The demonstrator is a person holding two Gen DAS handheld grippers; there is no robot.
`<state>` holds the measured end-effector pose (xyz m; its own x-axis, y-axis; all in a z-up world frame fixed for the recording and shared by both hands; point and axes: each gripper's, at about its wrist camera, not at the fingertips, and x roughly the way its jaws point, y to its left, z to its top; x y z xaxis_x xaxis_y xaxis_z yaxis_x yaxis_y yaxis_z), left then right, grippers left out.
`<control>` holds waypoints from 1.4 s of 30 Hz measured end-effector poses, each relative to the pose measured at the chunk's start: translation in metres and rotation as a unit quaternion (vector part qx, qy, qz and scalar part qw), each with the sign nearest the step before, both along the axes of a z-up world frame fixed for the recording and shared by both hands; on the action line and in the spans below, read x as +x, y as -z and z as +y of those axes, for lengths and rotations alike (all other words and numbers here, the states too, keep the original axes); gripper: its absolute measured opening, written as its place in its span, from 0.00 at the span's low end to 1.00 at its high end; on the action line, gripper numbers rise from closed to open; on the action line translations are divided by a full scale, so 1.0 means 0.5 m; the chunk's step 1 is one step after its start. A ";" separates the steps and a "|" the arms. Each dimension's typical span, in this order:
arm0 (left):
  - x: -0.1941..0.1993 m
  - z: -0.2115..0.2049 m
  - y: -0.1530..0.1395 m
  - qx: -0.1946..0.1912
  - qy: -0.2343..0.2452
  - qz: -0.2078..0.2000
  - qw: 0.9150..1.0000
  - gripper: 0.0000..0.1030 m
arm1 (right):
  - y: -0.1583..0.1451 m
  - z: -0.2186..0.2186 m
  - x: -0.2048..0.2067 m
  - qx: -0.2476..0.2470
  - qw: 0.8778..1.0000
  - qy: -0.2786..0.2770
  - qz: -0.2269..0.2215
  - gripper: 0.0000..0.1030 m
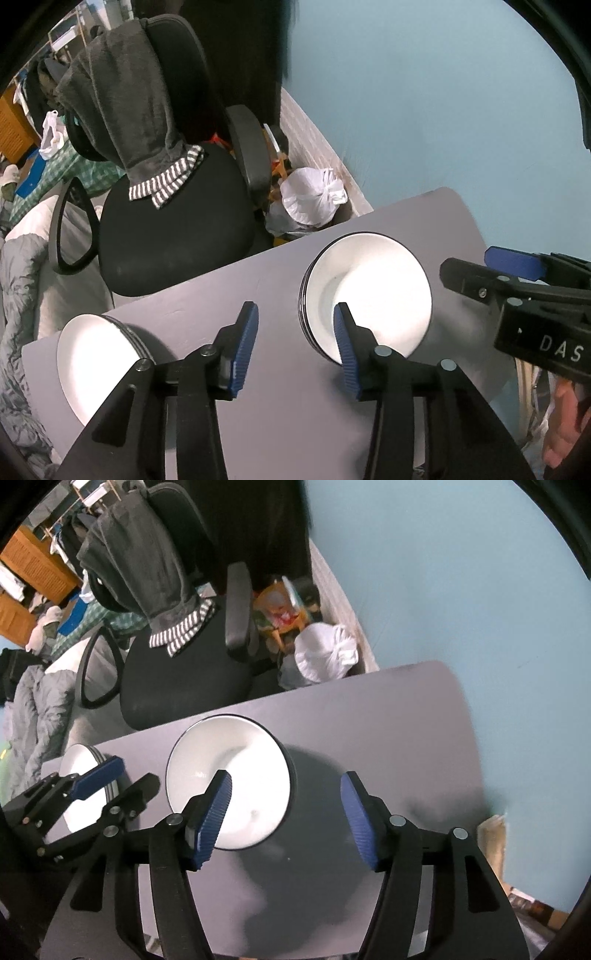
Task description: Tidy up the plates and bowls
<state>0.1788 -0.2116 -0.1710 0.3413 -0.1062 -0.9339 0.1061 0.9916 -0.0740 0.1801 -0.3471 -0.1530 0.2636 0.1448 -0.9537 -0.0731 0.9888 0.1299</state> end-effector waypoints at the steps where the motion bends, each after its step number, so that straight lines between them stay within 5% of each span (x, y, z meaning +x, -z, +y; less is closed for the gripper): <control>1: -0.003 0.003 -0.007 -0.003 -0.001 -0.004 1.000 0.45 | -0.008 0.000 -0.004 -0.004 1.000 -0.001 -0.005 0.61; 15: -0.077 0.049 -0.105 -0.025 0.019 -0.055 0.998 0.54 | -0.069 0.026 -0.064 -0.014 0.999 0.002 -0.039 0.61; 28: -0.124 0.105 -0.128 -0.035 0.041 -0.068 0.996 0.54 | -0.140 0.085 -0.113 -0.021 0.994 0.023 -0.102 0.61; 42: -0.085 0.135 -0.119 -0.070 0.028 -0.043 0.996 0.57 | -0.132 0.077 -0.117 -0.015 0.997 0.050 -0.063 0.61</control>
<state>0.1360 -0.1441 -0.1117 0.4096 -0.2553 -0.8758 0.1735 0.9643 -0.1999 0.1217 -0.3086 -0.0870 0.3937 0.0837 -0.9154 0.0114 0.9953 0.0959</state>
